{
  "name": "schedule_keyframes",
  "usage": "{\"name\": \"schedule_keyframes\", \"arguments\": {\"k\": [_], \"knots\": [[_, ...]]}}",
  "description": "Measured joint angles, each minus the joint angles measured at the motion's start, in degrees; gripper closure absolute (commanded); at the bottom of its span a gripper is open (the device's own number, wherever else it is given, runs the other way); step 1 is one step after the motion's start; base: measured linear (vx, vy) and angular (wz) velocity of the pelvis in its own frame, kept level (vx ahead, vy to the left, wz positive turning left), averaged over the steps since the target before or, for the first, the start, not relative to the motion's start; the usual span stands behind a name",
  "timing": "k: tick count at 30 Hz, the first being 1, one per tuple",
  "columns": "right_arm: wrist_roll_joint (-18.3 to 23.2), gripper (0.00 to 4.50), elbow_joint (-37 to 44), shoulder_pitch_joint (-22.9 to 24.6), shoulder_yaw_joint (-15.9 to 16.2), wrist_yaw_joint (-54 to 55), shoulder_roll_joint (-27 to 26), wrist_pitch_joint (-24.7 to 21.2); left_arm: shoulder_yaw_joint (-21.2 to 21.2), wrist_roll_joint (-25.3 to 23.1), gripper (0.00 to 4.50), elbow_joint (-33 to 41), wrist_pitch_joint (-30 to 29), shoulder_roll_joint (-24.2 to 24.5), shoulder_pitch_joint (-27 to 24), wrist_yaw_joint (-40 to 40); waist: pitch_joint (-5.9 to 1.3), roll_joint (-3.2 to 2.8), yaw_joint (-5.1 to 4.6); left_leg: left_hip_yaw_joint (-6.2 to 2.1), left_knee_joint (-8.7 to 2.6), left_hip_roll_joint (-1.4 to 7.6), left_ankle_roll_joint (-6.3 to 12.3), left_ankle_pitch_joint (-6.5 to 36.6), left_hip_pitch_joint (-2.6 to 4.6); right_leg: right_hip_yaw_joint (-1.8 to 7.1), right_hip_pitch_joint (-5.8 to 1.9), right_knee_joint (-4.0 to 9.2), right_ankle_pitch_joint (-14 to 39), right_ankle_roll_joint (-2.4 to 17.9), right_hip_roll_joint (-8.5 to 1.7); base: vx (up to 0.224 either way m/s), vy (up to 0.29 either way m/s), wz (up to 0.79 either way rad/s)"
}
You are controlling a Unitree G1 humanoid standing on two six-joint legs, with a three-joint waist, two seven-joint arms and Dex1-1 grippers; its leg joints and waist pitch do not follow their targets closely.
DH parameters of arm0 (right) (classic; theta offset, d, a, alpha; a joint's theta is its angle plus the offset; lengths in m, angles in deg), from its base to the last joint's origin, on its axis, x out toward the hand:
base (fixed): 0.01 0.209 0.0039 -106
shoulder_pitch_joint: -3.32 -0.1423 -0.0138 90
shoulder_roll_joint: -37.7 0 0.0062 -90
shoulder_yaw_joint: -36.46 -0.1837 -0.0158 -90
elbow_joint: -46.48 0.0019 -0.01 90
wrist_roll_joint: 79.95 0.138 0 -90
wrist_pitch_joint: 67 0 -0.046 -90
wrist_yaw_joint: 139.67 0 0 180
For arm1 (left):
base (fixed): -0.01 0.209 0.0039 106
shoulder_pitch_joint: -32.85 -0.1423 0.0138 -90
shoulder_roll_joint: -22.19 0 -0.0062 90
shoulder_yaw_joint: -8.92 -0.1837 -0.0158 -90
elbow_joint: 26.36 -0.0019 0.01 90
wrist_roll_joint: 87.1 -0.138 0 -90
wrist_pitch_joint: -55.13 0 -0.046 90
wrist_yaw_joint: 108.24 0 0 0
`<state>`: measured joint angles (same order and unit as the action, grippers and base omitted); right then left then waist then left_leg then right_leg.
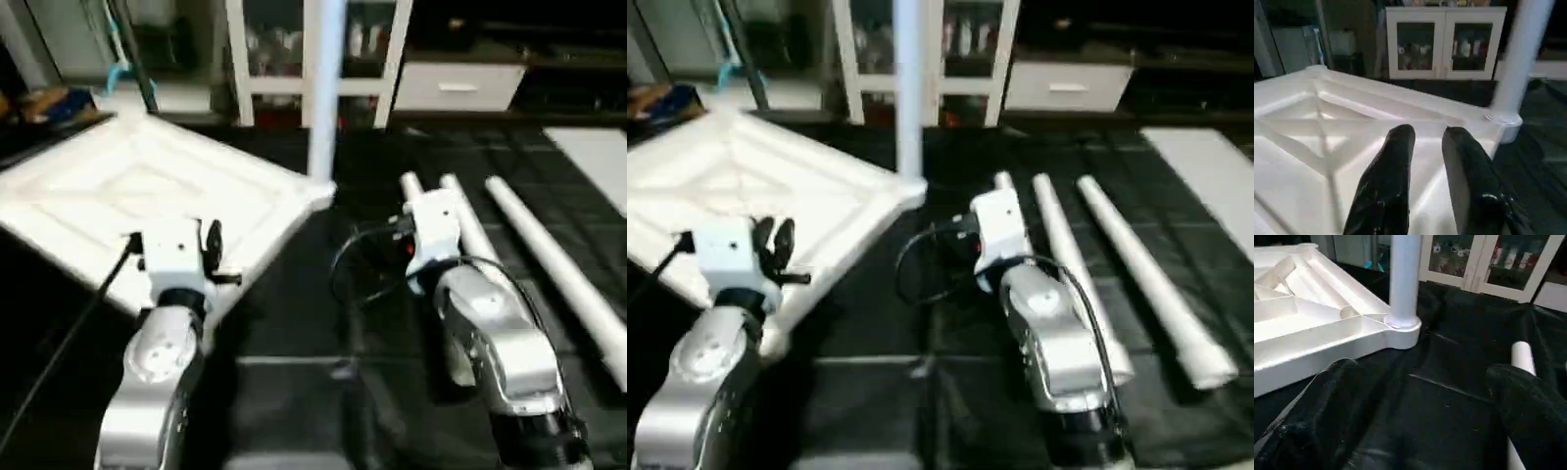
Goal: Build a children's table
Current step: Move to table, then pick table leg
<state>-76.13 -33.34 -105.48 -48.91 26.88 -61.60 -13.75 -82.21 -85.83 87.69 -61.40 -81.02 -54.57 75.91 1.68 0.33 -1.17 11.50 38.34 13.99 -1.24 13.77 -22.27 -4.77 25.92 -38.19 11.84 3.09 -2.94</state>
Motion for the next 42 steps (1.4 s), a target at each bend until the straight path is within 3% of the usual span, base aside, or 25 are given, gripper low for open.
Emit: {"name": "schedule_keyframes", "arguments": {"k": [1,2,3,4,5,6,7,8,9,10,11,12,14,16,19,21,22,24,26,30,33,40,42], "knots": [[-0.02,0.04,-0.17,0.02,-0.02,-0.05,0.35,-0.18,-0.26,-0.07,3.26,0.00,-0.08,-0.38,-0.01,0.02,0.01,0.13,0.10,-0.41,1.83,-0.89,3.76,2.19,-0.53,-0.04,-0.21,0.35,-0.21,0.50,0.29,-0.028,-0.163,-0.07],[-0.04,0.04,-0.23,0.33,-0.13,-0.15,0.80,-0.45,-1.50,-0.39,3.26,0.01,-0.09,-0.63,0.09,0.02,-0.01,-0.10,0.06,-1.76,5.45,-3.91,5.64,3.36,-1.14,-0.77,-0.88,1.42,-0.73,1.34,0.74,-0.027,-0.146,0.02],[-0.03,0.04,-0.22,0.46,-0.12,-0.25,1.05,-0.63,-1.73,-0.57,3.26,0.11,-0.08,-0.72,0.17,0.02,-0.13,-0.29,-0.07,-2.17,5.63,-5.67,5.67,3.60,-0.90,-1.18,-1.42,2.25,-1.22,1.70,1.43,-0.027,-0.146,0.02],[-0.03,0.04,-0.16,0.46,-0.09,-0.28,1.11,-0.66,-1.75,-1.07,3.26,0.16,-0.08,-0.63,0.39,0.02,-0.31,-1.46,-0.34,-2.50,4.14,-6.54,5.44,4.27,-0.57,-2.71,-1.97,3.60,-1.93,1.77,2.56,-0.048,-0.112,0.07],[-0.06,0.04,-0.20,0.49,-0.15,-0.26,1.07,-0.71,-1.67,-1.24,3.26,0.19,-0.04,-0.29,0.58,0.02,-0.23,-2.05,-0.27,-3.66,3.41,-6.43,3.28,4.51,-0.34,-3.76,-2.37,4.62,-2.43,1.49,3.33,-0.062,-0.138,-0.08],[-0.05,0.04,-0.20,0.44,0.81,-0.33,0.49,-0.81,-0.83,-1.58,3.26,0.21,-0.23,0.49,0.12,0.12,-0.14,-2.37,-0.73,-4.62,3.07,-4.32,1.16,3.75,-0.34,-5.01,-1.95,2.50,0.08,-0.97,3.53,-0.062,-0.138,-0.08],[0.02,0.04,-0.17,0.54,1.72,-0.51,0.08,-0.85,-0.09,-1.67,3.26,0.17,-0.46,1.10,0.06,0.27,-0.11,-2.44,-0.97,-5.03,3.08,-3.74,0.67,3.35,-0.49,-4.16,-1.47,-2.25,2.16,-2.69,2.88,-0.073,-0.135,-0.05],[0.02,0.04,-0.17,0.45,2.31,-0.58,0.03,-0.96,0.63,-1.86,3.26,0.35,-0.53,1.37,0.12,0.41,-0.51,-1.91,-0.72,-5.00,2.87,-3.62,0.20,2.79,-0.83,-1.73,-0.56,-6.46,3.06,-2.66,0.93,-0.066,-0.145,0.04],[0.01,0.04,-0.08,0.16,2.41,-0.58,0.03,-1.18,0.89,-2.14,3.26,0.38,-0.59,1.50,0.04,0.43,-0.86,-1.24,-0.16,-4.86,3.00,-3.81,0.02,2.50,-1.20,0.49,-1.37,-5.22,3.02,-2.47,-0.80,-0.066,-0.145,0.04],[0.01,0.04,0.03,-0.44,2.41,-0.57,0.19,-1.30,1.11,-2.22,3.26,0.47,-0.57,1.50,0.06,0.44,-1.13,-0.31,0.26,-4.53,3.52,-4.02,-0.16,2.36,-1.92,2.06,-2.13,-2.30,3.71,-6.68,-2.35,-0.083,-0.194,-0.12],[0.00,0.04,-0.01,-1.01,2.40,-0.51,0.32,-1.53,1.27,-2.28,3.26,0.41,-0.70,1.34,-0.29,0.44,-0.68,-0.09,1.18,-4.68,3.23,-4.03,0.26,1.87,-2.19,1.97,-1.91,-2.52,3.29,-5.49,-2.23,-0.172,-0.175,-0.18],[0.01,0.04,-0.18,-0.88,2.38,-0.53,0.55,-1.82,1.08,-1.92,3.26,0.41,-0.72,1.26,-0.49,0.13,-0.38,-0.22,1.78,-4.81,1.84,-4.20,0.03,1.10,-1.70,1.99,-1.91,-2.22,3.10,-5.34,-2.20,-0.172,-0.175,-0.18],[0.02,0.04,-0.32,-0.92,2.24,-0.63,0.90,-1.99,0.79,-0.96,3.26,0.60,-0.73,1.12,0.17,-0.49,-0.17,-0.34,2.07,-4.40,-1.06,-4.09,-2.73,-0.21,-0.41,2.04,-1.98,-1.60,2.58,-4.83,-2.12,-0.145,-0.150,-0.04],[0.02,0.04,-0.36,-1.20,1.99,-0.85,1.02,-1.99,0.91,-1.02,3.26,1.33,-1.50,1.26,0.46,-0.58,-0.15,-0.37,2.30,-4.15,-1.96,-4.09,-3.35,-0.62,0.10,2.15,-2.09,-1.51,2.55,-4.78,-2.04,-0.104,-0.115,0.03],[0.01,0.04,-1.97,-2.42,2.00,-1.51,1.79,-1.99,0.67,-1.05,3.26,1.35,-1.88,2.41,0.78,-1.51,-0.06,-0.60,3.21,-4.43,-1.48,-4.13,-2.93,-0.77,-0.04,2.38,-2.12,-1.48,2.55,-4.78,-2.14,-0.078,-0.014,-0.03],[-0.11,0.04,-3.13,-3.37,2.09,-1.53,2.20,-1.99,0.65,-0.97,3.26,1.34,-1.95,2.57,0.76,-2.46,0.17,-1.03,3.45,-4.34,-0.86,-4.15,-2.33,-1.36,-0.29,2.35,-2.54,-0.95,2.47,-4.83,-2.21,-0.061,0.079,0.02],[-0.33,0.04,-4.28,-4.36,2.30,-1.45,2.24,-2.02,0.53,-0.82,3.26,1.31,-1.96,3.10,0.69,-3.41,0.33,-1.26,3.11,-4.15,-0.90,-4.13,-2.01,-1.59,0.00,2.29,-2.82,-0.37,2.41,-4.75,-2.18,-0.050,0.120,0.03],[-1.28,0.04,-7.32,-7.41,2.84,-1.38,2.31,-2.10,-0.65,0.32,3.26,1.25,-1.76,4.88,0.54,-6.76,0.61,-1.69,2.80,-3.86,-0.96,-4.16,-1.76,-1.79,-0.08,2.44,-3.50,1.49,1.53,-3.39,-2.06,-0.043,0.145,-0.04],[-1.27,0.04,-9.74,-9.22,2.78,-1.80,2.61,-2.38,-2.40,0.73,3.26,1.00,-1.48,6.87,0.23,-9.79,0.69,-1.76,2.66,-3.63,-1.08,-4.24,-1.73,-1.77,0.11,2.59,-4.09,3.15,0.99,-2.81,-2.02,-0.033,0.144,-0.01],[-1.29,0.04,-16.31,-13.62,2.85,-3.82,3.78,-4.19,-6.02,0.60,3.26,-0.92,-1.03,11.15,0.29,-15.28,0.70,-1.60,2.31,-3.07,-1.56,-4.98,-1.65,-1.73,0.27,3.09,-4.35,4.24,0.82,-3.09,-2.50,-0.024,0.097,0.00],[-1.46,0.04,-21.10,-15.90,3.95,-4.89,4.62,-5.41,-7.30,0.61,3.26,-2.23,-1.06,13.11,0.50,-18.72,0.73,-1.44,1.72,-2.73,-1.61,-5.19,-1.65,-1.73,0.18,4.03,-4.28,4.12,0.42,-3.71,-2.49,-0.007,0.017,0.00],[-3.62,0.04,-33.50,-23.95,4.70,-4.36,6.19,-10.14,-7.91,6.58,3.26,-0.60,-3.82,16.47,2.06,-27.64,0.84,-1.25,1.05,-2.68,-2.03,-5.07,-1.67,-1.74,0.18,4.00,-3.47,3.63,-0.41,-4.09,-2.44,0.000,0.000,0.00],[-3.59,0.00,-35.92,-25.28,4.33,-4.36,6.66,-11.45,-7.90,8.71,2.99,0.48,-5.69,17.04,1.91,-29.52,0.86,-1.10,0.95,-2.66,-2.03,-5.06,-1.68,-1.75,0.11,4.04,-3.09,3.14,-0.45,-4.07,-2.44,0.000,0.000,0.00]]}}
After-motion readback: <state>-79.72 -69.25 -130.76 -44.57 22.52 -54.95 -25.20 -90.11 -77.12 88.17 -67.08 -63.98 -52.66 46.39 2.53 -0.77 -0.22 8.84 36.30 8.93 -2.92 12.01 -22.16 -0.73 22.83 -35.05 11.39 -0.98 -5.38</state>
